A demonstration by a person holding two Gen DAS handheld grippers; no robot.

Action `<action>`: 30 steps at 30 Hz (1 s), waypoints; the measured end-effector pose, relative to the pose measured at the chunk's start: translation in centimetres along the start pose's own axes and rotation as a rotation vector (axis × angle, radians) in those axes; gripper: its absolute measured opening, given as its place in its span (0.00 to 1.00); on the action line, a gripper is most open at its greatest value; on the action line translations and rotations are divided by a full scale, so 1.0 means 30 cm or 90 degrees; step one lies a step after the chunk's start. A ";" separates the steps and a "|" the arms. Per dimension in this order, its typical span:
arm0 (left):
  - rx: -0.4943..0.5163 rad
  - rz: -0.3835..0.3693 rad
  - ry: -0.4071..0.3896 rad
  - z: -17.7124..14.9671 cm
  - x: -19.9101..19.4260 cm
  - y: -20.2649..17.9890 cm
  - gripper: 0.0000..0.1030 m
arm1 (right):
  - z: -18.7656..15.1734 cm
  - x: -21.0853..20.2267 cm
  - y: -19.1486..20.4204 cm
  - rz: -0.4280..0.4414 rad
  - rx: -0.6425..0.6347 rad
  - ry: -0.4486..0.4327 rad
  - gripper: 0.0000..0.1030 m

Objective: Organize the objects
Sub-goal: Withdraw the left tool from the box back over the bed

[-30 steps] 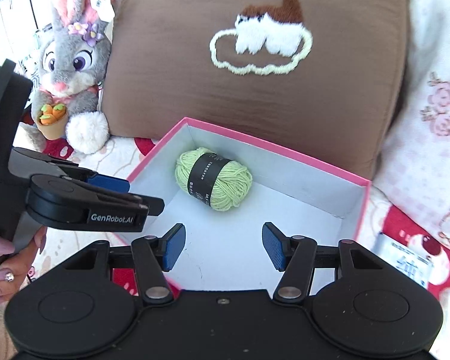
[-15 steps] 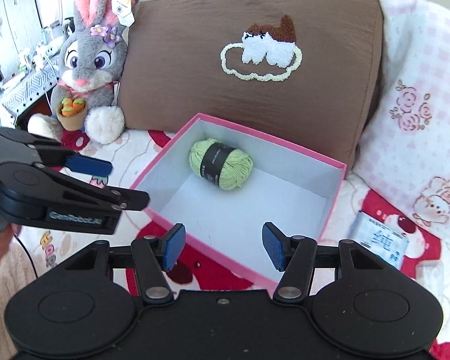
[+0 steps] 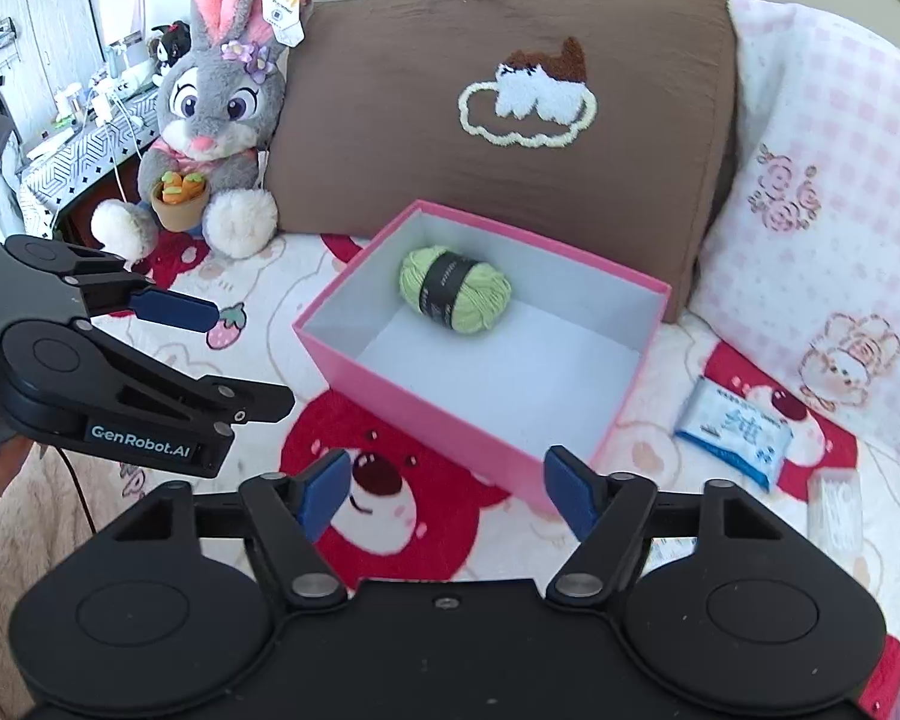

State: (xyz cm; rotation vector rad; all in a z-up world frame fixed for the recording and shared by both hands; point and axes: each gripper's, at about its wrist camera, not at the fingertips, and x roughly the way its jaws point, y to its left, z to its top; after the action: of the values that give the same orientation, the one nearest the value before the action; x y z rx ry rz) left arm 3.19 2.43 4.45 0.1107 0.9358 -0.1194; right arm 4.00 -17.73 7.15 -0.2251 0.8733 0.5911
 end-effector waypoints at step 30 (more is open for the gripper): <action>0.101 -0.116 0.049 -0.080 0.052 -0.395 0.81 | -0.340 -0.125 -0.192 -0.077 0.058 0.100 0.80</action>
State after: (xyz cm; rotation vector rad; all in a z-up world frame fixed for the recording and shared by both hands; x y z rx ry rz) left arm 0.42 -9.01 1.27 0.1772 1.0114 -0.3608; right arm -1.24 -28.19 3.33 -0.2428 1.0283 0.4238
